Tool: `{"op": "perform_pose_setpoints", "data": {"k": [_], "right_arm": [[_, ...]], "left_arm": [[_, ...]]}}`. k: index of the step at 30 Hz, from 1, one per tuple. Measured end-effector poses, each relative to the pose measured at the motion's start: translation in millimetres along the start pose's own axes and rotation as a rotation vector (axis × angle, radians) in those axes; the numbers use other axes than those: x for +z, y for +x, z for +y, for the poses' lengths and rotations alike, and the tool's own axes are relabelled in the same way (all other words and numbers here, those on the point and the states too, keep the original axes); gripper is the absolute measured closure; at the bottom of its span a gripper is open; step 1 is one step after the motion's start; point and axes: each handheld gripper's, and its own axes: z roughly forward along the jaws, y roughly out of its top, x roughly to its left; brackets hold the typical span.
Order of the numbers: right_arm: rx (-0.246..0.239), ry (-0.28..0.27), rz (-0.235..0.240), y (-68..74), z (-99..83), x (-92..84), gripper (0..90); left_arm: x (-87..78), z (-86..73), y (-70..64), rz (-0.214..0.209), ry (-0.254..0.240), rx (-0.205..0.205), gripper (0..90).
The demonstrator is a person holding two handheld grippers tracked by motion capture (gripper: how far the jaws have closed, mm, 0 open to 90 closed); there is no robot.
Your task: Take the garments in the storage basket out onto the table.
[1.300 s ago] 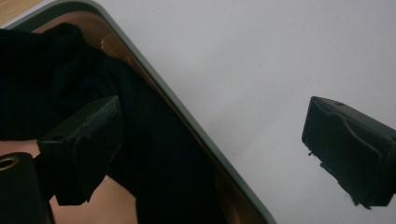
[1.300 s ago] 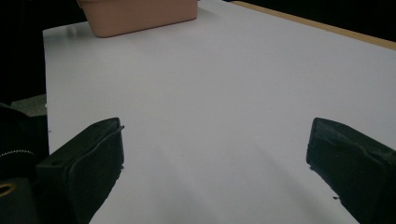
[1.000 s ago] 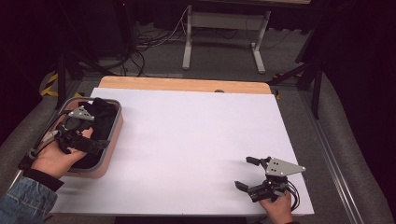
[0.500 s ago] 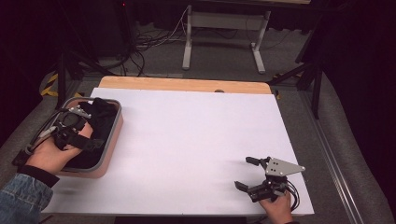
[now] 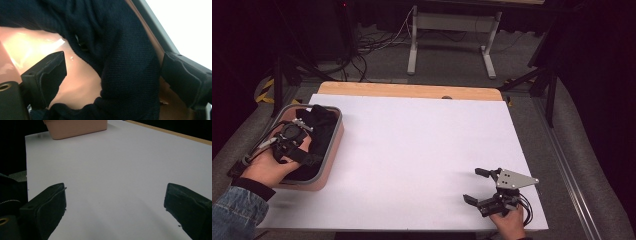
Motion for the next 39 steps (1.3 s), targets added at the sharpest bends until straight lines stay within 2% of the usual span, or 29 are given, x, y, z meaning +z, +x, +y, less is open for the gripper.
{"op": "perform_pose_setpoints", "data": {"k": [3, 6, 7, 9, 10, 12, 15, 17, 19, 21, 23, 28, 29, 34, 39], "right_arm": [[-0.002, 0.002, 0.001, 0.1, 0.0, 0.2, 4.6], [0.0, 0.004, 0.002, 0.2, 0.0, 0.2, 4.6], [-0.001, 0.001, 0.003, 0.1, 0.0, 0.4, 4.6], [-0.002, 0.001, 0.003, 0.1, 0.0, 0.3, 4.6], [-0.002, 0.0, 0.005, 0.1, 0.0, 0.3, 4.6], [-0.004, 0.002, 0.004, 0.2, 0.0, 0.2, 4.6], [-0.003, -0.001, 0.005, 0.1, 0.0, 0.3, 4.6], [-0.006, 0.001, 0.005, 0.3, 0.1, 0.3, 4.6], [-0.006, 0.0, 0.005, 0.3, 0.1, 0.2, 4.6], [-0.004, -0.001, 0.006, 0.3, 0.1, 0.2, 4.6], [-0.005, 0.0, 0.006, 0.3, 0.0, 0.5, 4.6], [-0.007, 0.001, 0.007, 0.3, 0.0, 0.5, 4.6], [-0.006, 0.0, 0.007, 0.4, 0.1, 0.4, 4.6], [-0.007, 0.001, 0.008, 0.5, 0.1, 0.4, 4.6], [-0.003, 0.002, 0.008, 0.3, -0.2, 0.8, 4.6]], "left_arm": [[3.3, -1.3, 1.9, -0.011, 0.008, -0.003, 7.9], [10.8, -2.4, 1.3, -0.026, 0.04, -0.006, 7.8], [12.8, -2.3, 1.6, -0.018, 0.052, 0.006, 7.9], [14.8, -3.2, 1.9, -0.032, 0.051, -0.011, 8.0], [15.3, -3.6, 3.5, -0.028, 0.046, 0.0, 8.1], [18.2, -5.3, 4.6, -0.046, 0.047, -0.008, 8.9], [24.1, -6.9, 3.0, -0.058, 0.074, -0.007, 10.6], [29.0, -6.8, 1.4, -0.054, 0.104, 0.009, 14.0], [30.0, -5.6, -1.2, -0.04, 0.109, 0.025, 17.5], [30.5, -5.2, -1.0, -0.05, 0.114, 0.027, 20.5], [30.5, -5.6, -0.2, -0.085, 0.113, 0.023, 24.7], [31.4, -5.0, -1.1, -0.116, 0.122, 0.034, 36.1], [32.1, -4.5, -2.3, -0.109, 0.128, 0.043, 39.7], [32.5, -4.5, -2.0, -0.109, 0.134, 0.034, 49.5], [32.6, -4.1, -3.6, -0.089, 0.138, 0.048, 54.5]]}}
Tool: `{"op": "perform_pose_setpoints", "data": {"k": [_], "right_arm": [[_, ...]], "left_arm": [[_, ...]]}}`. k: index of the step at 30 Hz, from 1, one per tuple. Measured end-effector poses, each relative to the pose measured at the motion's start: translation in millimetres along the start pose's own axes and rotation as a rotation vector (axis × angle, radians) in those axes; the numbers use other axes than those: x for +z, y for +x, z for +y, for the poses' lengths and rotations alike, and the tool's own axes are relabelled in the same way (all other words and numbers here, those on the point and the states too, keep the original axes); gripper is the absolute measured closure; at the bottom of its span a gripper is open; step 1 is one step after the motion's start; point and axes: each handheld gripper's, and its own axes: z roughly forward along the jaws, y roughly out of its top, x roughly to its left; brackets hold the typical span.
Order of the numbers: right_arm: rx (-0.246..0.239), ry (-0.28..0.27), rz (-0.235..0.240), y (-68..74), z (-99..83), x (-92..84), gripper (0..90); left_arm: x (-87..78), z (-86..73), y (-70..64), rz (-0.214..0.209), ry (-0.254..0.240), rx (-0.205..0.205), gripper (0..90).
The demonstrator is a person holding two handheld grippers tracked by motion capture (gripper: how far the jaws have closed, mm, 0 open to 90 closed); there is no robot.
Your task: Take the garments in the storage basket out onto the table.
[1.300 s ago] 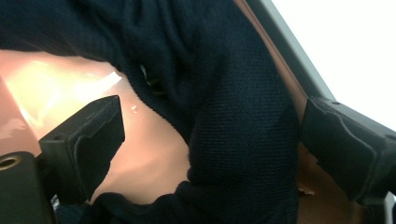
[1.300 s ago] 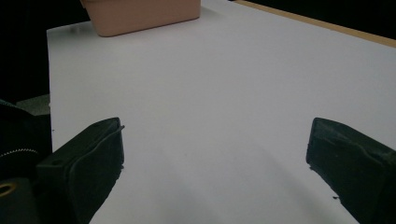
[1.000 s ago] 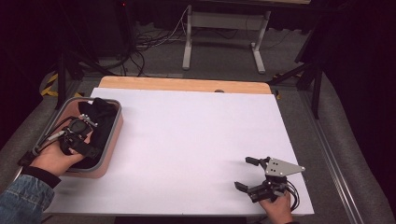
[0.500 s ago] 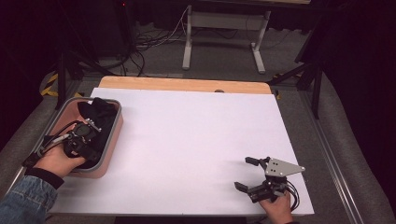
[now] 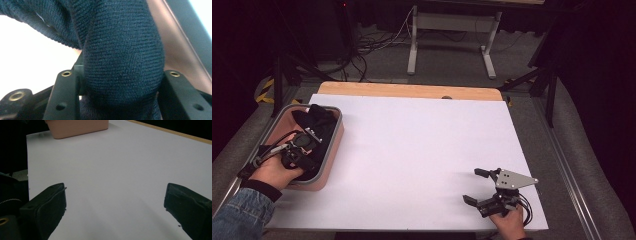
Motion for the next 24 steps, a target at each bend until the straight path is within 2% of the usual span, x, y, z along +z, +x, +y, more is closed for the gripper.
{"op": "perform_pose_setpoints", "data": {"k": [8, 16, 24], "right_arm": [[0.004, 0.004, 0.003, -0.1, -0.1, 0.7, 4.6], [0.004, 0.005, 0.001, -0.8, -0.6, 0.7, 4.6], [0.005, 0.003, 0.001, -0.9, -0.7, 0.8, 4.6]], "left_arm": [[-2.7, -0.9, -0.5, 0.009, -0.012, 0.002, 56.9], [-9.7, -3.0, 0.0, 0.005, -0.054, -0.002, 57.7], [-22.0, -6.5, 0.6, 0.002, -0.119, -0.001, 58.4]]}}
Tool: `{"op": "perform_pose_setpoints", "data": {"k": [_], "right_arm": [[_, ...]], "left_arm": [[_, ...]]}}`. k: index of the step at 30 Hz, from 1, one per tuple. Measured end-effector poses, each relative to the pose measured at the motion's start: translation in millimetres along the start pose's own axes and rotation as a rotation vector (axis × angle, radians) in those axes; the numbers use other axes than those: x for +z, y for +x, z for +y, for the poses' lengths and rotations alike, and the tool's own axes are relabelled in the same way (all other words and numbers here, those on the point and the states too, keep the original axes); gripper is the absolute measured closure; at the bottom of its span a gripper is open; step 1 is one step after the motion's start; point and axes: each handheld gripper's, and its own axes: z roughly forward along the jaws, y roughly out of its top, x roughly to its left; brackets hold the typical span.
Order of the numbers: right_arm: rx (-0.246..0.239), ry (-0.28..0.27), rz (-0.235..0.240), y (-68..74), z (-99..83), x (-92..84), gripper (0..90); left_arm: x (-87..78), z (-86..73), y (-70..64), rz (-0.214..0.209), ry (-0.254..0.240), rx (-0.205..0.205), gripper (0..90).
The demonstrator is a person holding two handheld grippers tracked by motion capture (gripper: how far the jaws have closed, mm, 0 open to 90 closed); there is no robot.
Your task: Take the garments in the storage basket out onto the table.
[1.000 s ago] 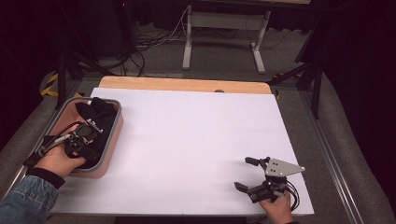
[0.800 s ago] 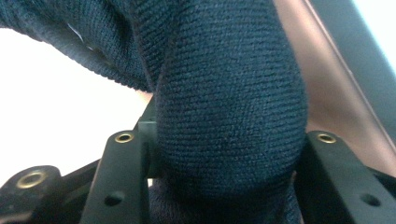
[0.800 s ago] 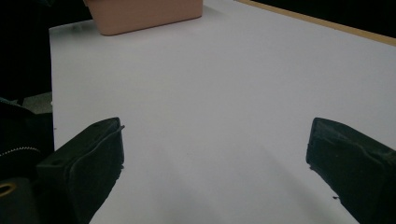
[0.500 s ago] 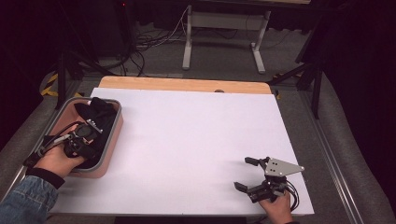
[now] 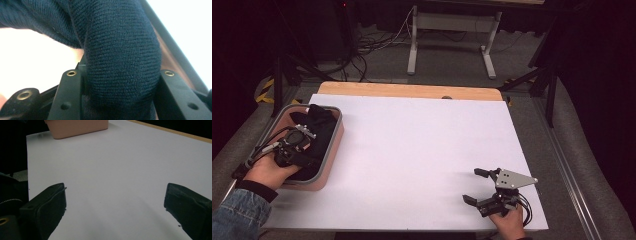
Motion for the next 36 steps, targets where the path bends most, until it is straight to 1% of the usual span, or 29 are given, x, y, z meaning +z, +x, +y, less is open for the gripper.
{"op": "perform_pose_setpoints", "data": {"k": [1, 3, 4, 5, 8, 9, 10, 11, 12, 14, 15, 16, 19, 20, 21, 23, 25, 27, 28, 29, 30, 31, 32, 33, 34, 35, 36], "right_arm": [[0.0, 0.0, 0.0, 0.0, 0.0, 0.0, 4.6], [0.0, 0.0, 0.0, 0.0, 0.0, 0.0, 4.6], [-0.001, -0.001, 0.001, 0.0, 0.0, 0.1, 4.6], [-0.001, -0.001, 0.001, 0.0, 0.0, 0.1, 4.6], [-0.001, 0.0, 0.001, 0.0, 0.0, 0.2, 4.6], [-0.001, 0.0, 0.001, 0.0, 0.0, 0.2, 4.6], [-0.001, 0.0, 0.002, 0.1, 0.0, 0.2, 4.6], [-0.001, 0.0, 0.002, 0.2, 0.0, 0.3, 4.6], [-0.001, 0.0, 0.002, 0.2, 0.0, 0.4, 4.6], [-0.001, -0.001, 0.002, 0.2, 0.1, 0.3, 4.6], [-0.002, 0.0, 0.002, 0.2, 0.1, 0.2, 4.6], [-0.002, 0.0, 0.002, 0.2, 0.1, 0.2, 4.6], [-0.002, -0.001, 0.002, 0.2, 0.1, 0.1, 4.6], [-0.003, -0.001, 0.001, 0.3, 0.1, 0.2, 4.6], [-0.003, -0.001, 0.001, 0.3, 0.1, 0.2, 4.6], [-0.002, -0.003, 0.003, 0.4, 0.1, 0.2, 4.6], [-0.003, -0.003, 0.002, 0.3, 0.1, 0.2, 4.6], [-0.003, -0.003, 0.003, 0.4, 0.1, 0.1, 4.6], [-0.002, -0.005, 0.002, 0.5, 0.2, 0.1, 4.6], [-0.001, -0.005, 0.003, 0.6, 0.2, 0.1, 4.6], [-0.001, -0.005, 0.003, 0.6, 0.2, 0.1, 4.6], [-0.003, -0.006, 0.002, 0.9, 0.2, 0.1, 4.6], [-0.003, -0.006, 0.002, 0.9, 0.2, 0.1, 4.6], [-0.005, -0.008, 0.002, 0.9, 0.2, -0.1, 4.6], [-0.005, -0.008, 0.002, 0.9, 0.2, -0.1, 4.6], [-0.004, -0.006, 0.003, 0.7, 0.2, -0.1, 4.6], [-0.004, -0.006, 0.003, 0.7, 0.2, -0.1, 4.6]], "left_arm": [[-2.3, -0.1, 0.1, 0.005, -0.01, 0.003, 58.4], [-6.9, -0.5, 1.0, -0.004, -0.029, 0.0, 58.6], [-11.9, -1.4, 2.1, -0.012, -0.057, -0.008, 58.8], [-11.9, -1.4, 2.1, -0.012, -0.057, -0.008, 58.9], [-18.3, -2.5, 2.5, -0.026, -0.093, -0.019, 59.1], [-20.6, -2.8, 2.9, -0.025, -0.105, -0.016, 59.1], [-22.9, -3.4, 2.9, -0.029, -0.119, -0.021, 59.2], [-27.8, -4.6, 4.2, -0.039, -0.152, -0.031, 59.3], [-27.8, -4.6, 4.2, -0.039, -0.152, -0.031, 59.5], [-32.7, -6.2, 5.9, -0.054, -0.186, -0.038, 59.6], [-37.1, -7.7, 6.5, -0.058, -0.214, -0.048, 59.7], [-37.1, -7.7, 6.5, -0.058, -0.214, -0.048, 59.7], [-44.7, -9.9, 6.7, -0.052, -0.26, -0.054, 59.8], [-47.8, -10.9, 6.8, -0.055, -0.281, -0.059, 59.9], [-47.8, -10.9, 6.8, -0.055, -0.281, -0.059, 59.9], [-52.0, -12.2, 6.8, -0.058, -0.311, -0.064, 59.9], [-56.0, -13.5, 6.5, -0.06, -0.342, -0.076, 60.0], [-60.4, -15.1, 7.3, -0.059, -0.379, -0.08, 60.1], [-62.3, -15.8, 6.9, -0.065, -0.395, -0.088, 60.1], [-66.8, -17.4, 6.4, -0.05, -0.43, -0.088, 60.1], [-66.8, -17.4, 6.4, -0.05, -0.43, -0.088, 60.1], [-71.0, -19.2, 5.6, -0.048, -0.467, -0.095, 60.1], [-71.0, -19.2, 5.6, -0.048, -0.467, -0.095, 60.1], [-75.2, -21.0, 4.7, -0.041, -0.505, -0.095, 60.1], [-75.2, -21.0, 4.7, -0.041, -0.505, -0.095, 60.2], [-79.5, -23.1, 4.4, -0.038, -0.541, -0.1, 60.2], [-79.5, -23.1, 4.4, -0.038, -0.541, -0.1, 60.2]]}}
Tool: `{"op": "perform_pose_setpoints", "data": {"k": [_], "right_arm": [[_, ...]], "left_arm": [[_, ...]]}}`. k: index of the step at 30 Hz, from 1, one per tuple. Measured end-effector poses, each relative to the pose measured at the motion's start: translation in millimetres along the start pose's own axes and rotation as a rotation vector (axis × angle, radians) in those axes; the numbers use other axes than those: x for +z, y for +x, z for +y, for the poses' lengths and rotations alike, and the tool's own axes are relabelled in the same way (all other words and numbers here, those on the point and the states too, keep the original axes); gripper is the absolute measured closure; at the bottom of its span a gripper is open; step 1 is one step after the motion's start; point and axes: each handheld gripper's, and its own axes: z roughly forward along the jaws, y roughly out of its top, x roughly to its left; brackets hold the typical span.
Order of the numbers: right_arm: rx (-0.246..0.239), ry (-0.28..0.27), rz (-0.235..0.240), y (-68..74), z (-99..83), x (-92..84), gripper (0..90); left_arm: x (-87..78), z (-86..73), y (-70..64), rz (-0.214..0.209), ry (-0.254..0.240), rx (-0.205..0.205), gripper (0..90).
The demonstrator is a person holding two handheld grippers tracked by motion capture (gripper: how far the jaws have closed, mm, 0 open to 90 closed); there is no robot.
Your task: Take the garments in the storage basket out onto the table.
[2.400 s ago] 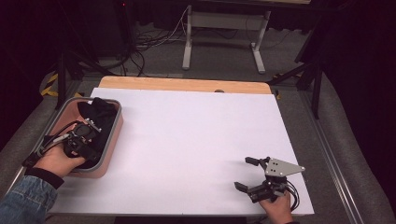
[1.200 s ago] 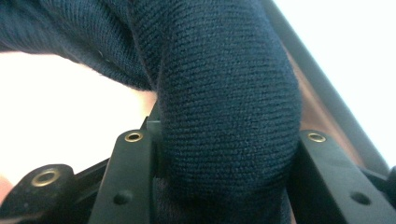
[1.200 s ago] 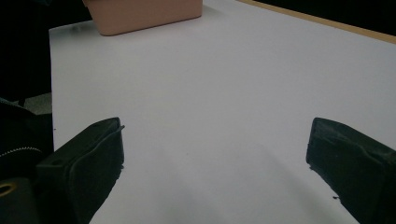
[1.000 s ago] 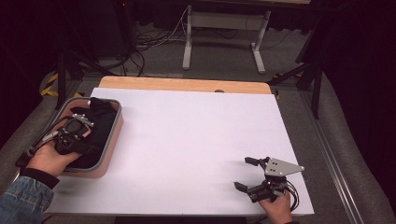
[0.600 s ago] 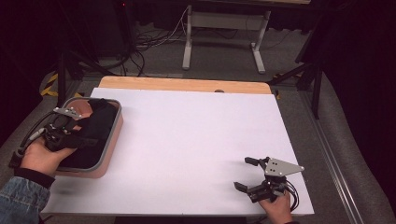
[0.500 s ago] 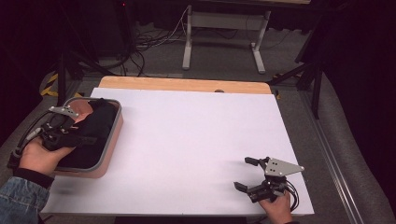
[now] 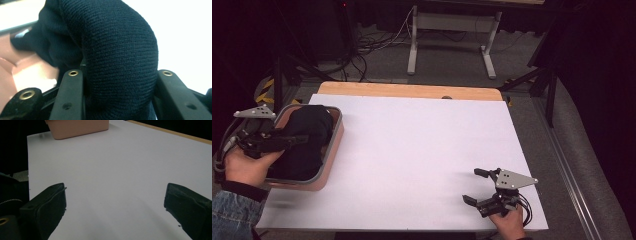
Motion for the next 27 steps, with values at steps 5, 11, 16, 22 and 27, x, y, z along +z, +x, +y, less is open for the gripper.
{"op": "perform_pose_setpoints", "data": {"k": [5, 11, 16, 22, 27], "right_arm": [[-0.001, -0.002, 0.001, 0.3, 0.1, 0.0, 4.6], [-0.004, -0.002, 0.001, 0.4, 0.1, 0.1, 4.6], [-0.004, -0.003, 0.001, 0.4, 0.2, -0.1, 4.6], [-0.005, -0.004, 0.001, 0.4, 0.2, -0.4, 4.6], [-0.004, -0.008, 0.001, 0.3, 0.3, -1.2, 4.6]], "left_arm": [[-10.1, 0.7, -1.1, 0.004, -0.08, -0.005, 60.4], [-20.7, 2.5, -2.4, -0.001, -0.168, -0.012, 60.4], [-26.7, 4.3, -2.7, -0.003, -0.215, -0.018, 60.4], [-33.8, 7.7, -5.0, -0.009, -0.268, -0.015, 60.5], [-37.6, 8.5, -6.7, -0.014, -0.304, -0.018, 60.5]]}}
